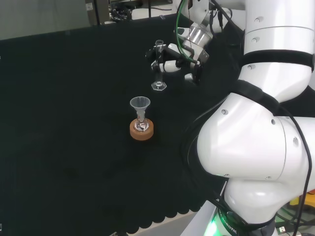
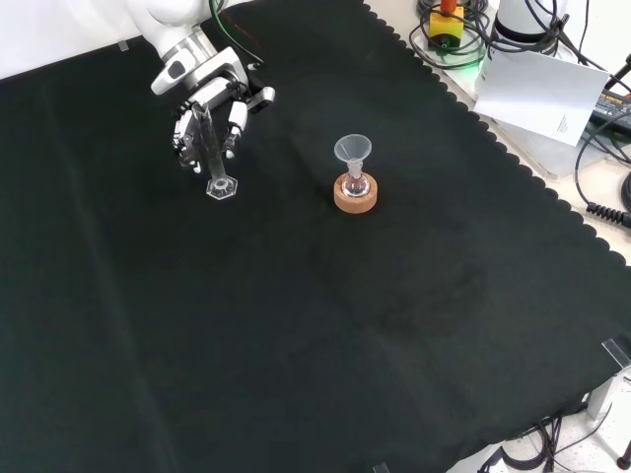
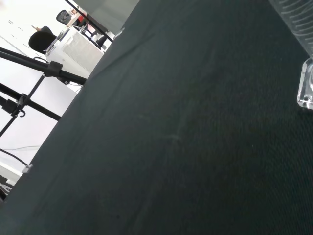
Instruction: Put the graduated cylinder back on the table.
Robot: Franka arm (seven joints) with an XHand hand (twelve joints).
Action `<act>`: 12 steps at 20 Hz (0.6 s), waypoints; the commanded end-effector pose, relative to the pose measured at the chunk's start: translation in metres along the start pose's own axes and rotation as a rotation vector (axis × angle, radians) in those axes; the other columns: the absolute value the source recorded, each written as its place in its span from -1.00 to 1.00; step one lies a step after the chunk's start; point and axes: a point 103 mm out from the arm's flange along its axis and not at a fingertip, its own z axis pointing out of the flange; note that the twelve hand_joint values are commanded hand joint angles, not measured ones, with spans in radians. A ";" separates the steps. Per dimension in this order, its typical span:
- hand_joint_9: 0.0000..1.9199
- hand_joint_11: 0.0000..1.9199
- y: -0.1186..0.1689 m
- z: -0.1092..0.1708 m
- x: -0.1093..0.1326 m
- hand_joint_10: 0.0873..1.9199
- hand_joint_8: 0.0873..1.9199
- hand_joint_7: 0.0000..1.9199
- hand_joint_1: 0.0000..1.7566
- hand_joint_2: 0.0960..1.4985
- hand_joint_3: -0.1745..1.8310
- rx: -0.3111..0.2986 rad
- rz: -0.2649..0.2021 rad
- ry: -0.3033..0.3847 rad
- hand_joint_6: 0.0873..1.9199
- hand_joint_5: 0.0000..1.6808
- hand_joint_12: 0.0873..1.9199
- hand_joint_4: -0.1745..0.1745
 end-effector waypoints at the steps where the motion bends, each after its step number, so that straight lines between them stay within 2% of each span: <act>1: -0.16 -0.52 -0.002 -0.005 0.003 -1.00 -0.42 -0.62 0.06 0.33 -1.00 -0.008 0.009 -0.011 -0.65 -0.56 0.29 -0.31; 7: -0.30 -0.69 -0.023 -0.042 0.018 -1.00 -0.40 -0.75 0.00 0.27 -1.00 -0.053 0.033 -0.063 -0.83 -0.58 0.35 -0.34; 12: -0.33 -0.73 -0.048 -0.071 0.034 -1.00 -0.39 -0.79 -0.01 0.26 -1.00 -0.091 0.061 -0.129 -0.89 -0.57 0.37 -0.35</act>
